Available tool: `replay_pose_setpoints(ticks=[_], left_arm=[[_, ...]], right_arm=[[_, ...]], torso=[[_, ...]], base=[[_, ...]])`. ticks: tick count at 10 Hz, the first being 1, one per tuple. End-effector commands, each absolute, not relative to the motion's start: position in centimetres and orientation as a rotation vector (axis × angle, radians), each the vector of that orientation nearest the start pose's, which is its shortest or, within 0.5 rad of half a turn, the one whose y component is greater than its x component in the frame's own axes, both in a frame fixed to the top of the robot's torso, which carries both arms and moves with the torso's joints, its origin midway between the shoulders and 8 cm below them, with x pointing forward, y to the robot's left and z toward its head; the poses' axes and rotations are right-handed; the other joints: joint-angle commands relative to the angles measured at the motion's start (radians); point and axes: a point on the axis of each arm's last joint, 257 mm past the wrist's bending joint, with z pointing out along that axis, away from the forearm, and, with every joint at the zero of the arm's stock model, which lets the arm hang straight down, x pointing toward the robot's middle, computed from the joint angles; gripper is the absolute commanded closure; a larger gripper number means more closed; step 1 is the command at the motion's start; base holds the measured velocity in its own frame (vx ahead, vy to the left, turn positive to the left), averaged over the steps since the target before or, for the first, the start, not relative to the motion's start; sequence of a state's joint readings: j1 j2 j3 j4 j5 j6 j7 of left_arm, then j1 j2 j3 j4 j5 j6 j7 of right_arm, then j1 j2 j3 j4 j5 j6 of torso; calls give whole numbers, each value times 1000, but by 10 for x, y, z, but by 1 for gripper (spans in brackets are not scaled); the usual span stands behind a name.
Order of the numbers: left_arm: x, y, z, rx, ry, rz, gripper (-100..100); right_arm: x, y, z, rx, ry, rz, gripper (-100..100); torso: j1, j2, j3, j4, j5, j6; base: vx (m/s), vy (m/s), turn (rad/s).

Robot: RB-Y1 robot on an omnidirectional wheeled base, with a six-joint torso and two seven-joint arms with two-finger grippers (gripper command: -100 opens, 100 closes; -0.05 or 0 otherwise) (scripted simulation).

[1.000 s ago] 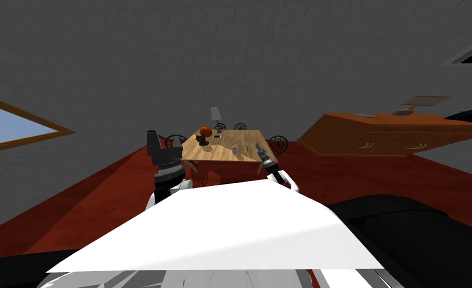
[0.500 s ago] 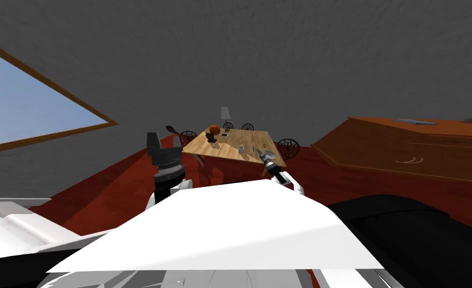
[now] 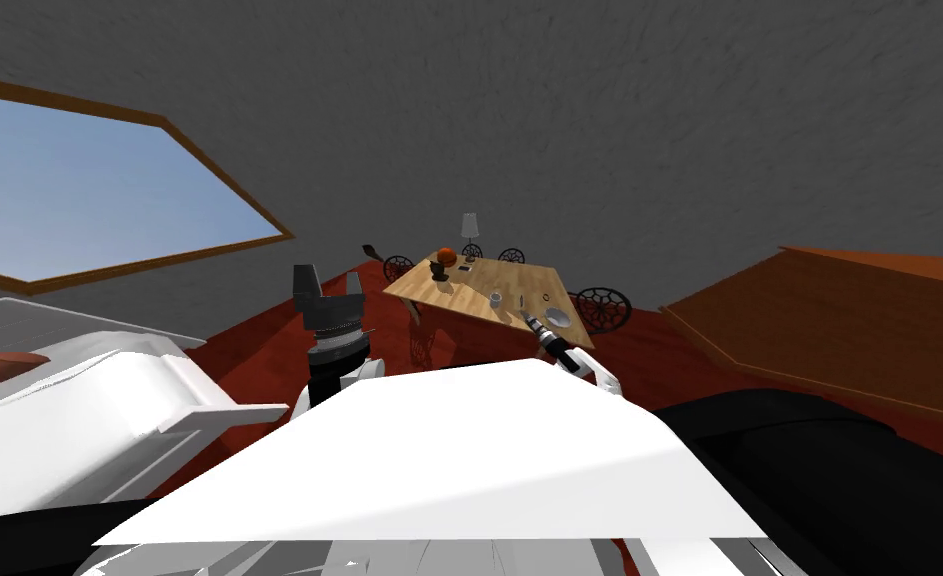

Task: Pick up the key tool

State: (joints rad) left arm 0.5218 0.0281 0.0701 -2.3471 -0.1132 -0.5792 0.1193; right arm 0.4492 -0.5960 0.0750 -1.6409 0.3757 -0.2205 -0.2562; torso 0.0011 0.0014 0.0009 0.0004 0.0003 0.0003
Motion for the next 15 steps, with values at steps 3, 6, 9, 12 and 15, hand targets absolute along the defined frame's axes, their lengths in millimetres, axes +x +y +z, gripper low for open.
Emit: replay_pose_setpoints(ticks=[3, 6, 9, 12, 15], left_arm=[[314, 276, 60, -494, 598, -1298, 0], [314, 276, 60, -494, 598, -1297, 0], [314, 276, 60, -494, 599, -1297, 0], [314, 276, 60, -494, 598, -1298, 0], [314, 276, 60, -494, 599, -1297, 0]], right_arm=[[368, -399, -362, 784, 1838, 642, -100], [341, -448, -397, 843, 1927, 511, -100], [322, -476, -414, 879, 1969, 437, -100], [301, -505, -430, 919, 2009, 357, -100], [266, -549, -447, 970, 2061, 237, -100]], torso=[[0, -1, 0, 0, 0, 0], [-1, -1, -1, 0, 0, 1], [-2, -1, 0, 0, 0, 1], [-1, -2, -1, 0, 0, 0], [-2, -2, -1, 0, 0, 2]], base=[[-2, 37, 208], [12, 36, 237], [11, 22, 160], [24, 23, 199], [30, 20, 235]])
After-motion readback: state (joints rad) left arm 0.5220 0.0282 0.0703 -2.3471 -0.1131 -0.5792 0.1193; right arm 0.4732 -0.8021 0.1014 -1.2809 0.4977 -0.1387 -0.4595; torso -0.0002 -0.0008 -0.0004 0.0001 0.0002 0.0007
